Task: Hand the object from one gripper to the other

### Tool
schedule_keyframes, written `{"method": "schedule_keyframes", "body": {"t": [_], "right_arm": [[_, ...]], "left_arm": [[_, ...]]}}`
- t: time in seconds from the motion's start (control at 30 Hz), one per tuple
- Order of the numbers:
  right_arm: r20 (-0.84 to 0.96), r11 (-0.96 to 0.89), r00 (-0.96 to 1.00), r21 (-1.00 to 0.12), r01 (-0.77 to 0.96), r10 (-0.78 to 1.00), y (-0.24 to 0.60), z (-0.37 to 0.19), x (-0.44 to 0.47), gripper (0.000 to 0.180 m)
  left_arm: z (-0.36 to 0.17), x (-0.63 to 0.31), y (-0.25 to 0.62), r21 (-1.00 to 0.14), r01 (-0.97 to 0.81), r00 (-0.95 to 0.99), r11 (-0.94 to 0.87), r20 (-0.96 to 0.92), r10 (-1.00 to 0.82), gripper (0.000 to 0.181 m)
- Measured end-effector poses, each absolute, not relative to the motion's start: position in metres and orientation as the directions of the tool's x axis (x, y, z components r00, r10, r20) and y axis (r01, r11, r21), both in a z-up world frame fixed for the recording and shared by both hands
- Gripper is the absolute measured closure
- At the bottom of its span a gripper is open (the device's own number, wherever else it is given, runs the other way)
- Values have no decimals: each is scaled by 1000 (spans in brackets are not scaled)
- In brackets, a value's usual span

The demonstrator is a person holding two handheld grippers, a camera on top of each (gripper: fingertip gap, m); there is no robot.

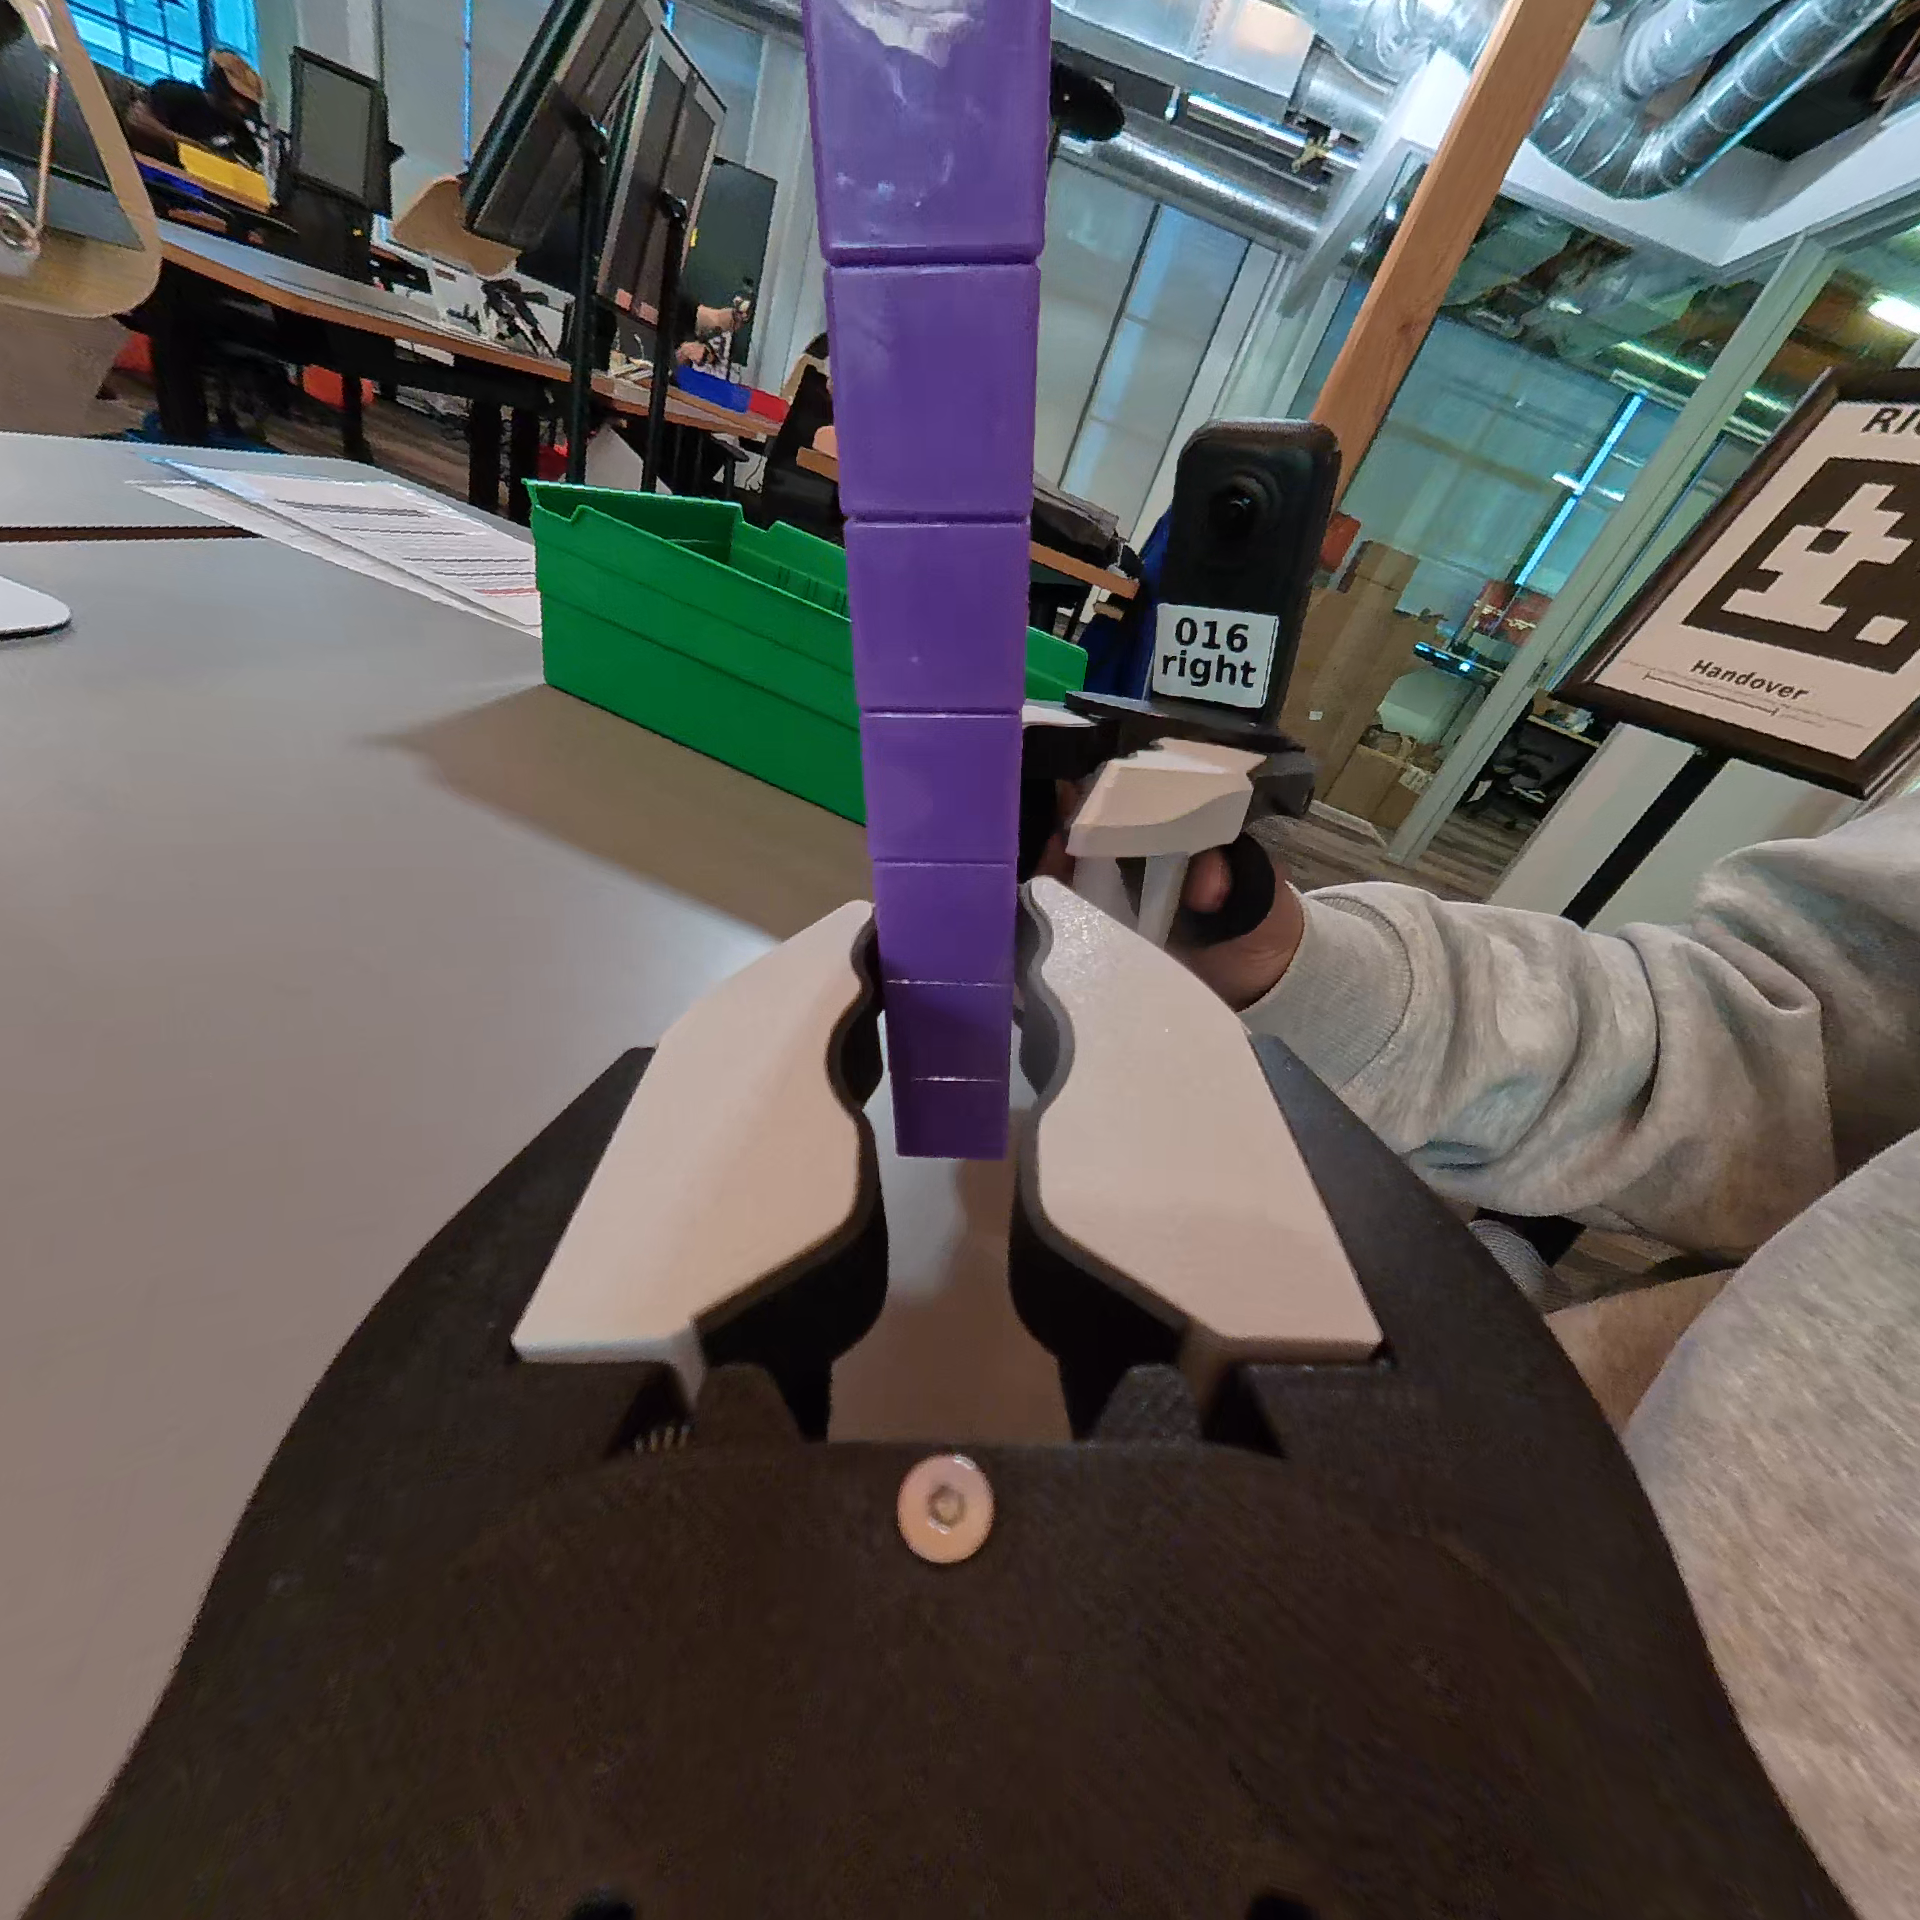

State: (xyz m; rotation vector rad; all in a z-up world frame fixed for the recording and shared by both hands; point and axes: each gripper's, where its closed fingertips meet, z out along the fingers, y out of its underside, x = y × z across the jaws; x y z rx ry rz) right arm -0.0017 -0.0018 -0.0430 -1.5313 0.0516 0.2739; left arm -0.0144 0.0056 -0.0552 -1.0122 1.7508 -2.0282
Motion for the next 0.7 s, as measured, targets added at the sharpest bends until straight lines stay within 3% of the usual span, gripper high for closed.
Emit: {"method": "schedule_keyframes", "body": {"t": [0.5,0.7], "right_arm": [[-114,61,987,-991,-121,110,-21,-42,-4,136],[-82,165,994,-982,-93,70,-42,-21,1,147]], "left_arm": [[-57,-7,-17,-945,-272,-806,-183,327,-493,156],[-62,-8,-40,-944,-293,-843,-152,331,-425,156]]}}
